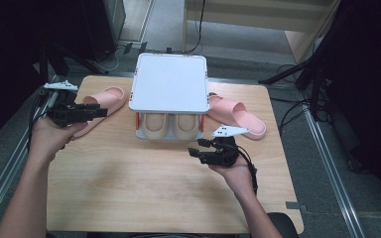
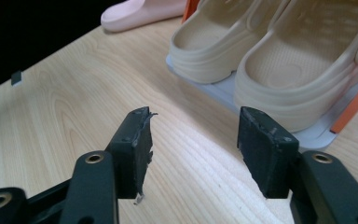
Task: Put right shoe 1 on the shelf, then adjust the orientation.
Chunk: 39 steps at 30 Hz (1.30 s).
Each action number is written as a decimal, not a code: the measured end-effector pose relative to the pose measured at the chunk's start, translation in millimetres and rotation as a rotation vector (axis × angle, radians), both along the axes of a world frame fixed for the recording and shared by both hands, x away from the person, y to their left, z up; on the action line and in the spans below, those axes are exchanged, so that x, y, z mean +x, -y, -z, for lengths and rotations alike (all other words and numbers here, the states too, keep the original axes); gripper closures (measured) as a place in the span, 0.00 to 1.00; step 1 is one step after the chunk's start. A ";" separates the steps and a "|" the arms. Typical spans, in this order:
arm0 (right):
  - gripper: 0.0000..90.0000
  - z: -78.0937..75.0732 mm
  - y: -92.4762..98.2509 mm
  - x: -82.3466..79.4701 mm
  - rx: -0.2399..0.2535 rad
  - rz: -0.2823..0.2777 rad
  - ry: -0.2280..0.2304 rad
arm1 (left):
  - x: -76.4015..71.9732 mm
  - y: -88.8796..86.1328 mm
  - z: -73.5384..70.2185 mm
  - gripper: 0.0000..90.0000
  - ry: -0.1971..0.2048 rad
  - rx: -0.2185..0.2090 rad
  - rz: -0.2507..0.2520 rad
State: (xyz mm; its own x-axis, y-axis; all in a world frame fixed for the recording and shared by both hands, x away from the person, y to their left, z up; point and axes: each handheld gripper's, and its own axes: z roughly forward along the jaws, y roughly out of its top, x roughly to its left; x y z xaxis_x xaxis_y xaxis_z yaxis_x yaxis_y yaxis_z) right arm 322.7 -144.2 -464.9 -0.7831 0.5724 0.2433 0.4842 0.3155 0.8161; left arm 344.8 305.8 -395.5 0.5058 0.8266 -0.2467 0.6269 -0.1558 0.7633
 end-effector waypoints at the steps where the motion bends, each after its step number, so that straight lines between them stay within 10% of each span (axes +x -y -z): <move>1: 0.52 -0.6 0.4 1.2 0.004 0.000 0.000 | -0.4 -2.3 1.6 0.63 0.003 -0.005 -0.002; 18: 0.76 -1.1 3.4 1.3 0.013 0.037 -0.024 | 13.6 -38.0 41.5 0.93 -0.034 0.026 -0.103; 39: 0.76 6.7 15.4 -19.7 -0.024 0.093 -0.018 | 61.8 -57.1 90.2 0.98 -0.106 0.101 -0.176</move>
State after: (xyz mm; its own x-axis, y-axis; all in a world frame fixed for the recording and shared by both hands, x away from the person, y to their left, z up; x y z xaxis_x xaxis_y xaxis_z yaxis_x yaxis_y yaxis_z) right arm 303.0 -159.6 -471.6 -0.7221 0.6479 0.2426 0.5271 0.2879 0.7996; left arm 406.6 362.9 -485.7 0.3274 0.9230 -0.2021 0.7268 -0.1094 0.6780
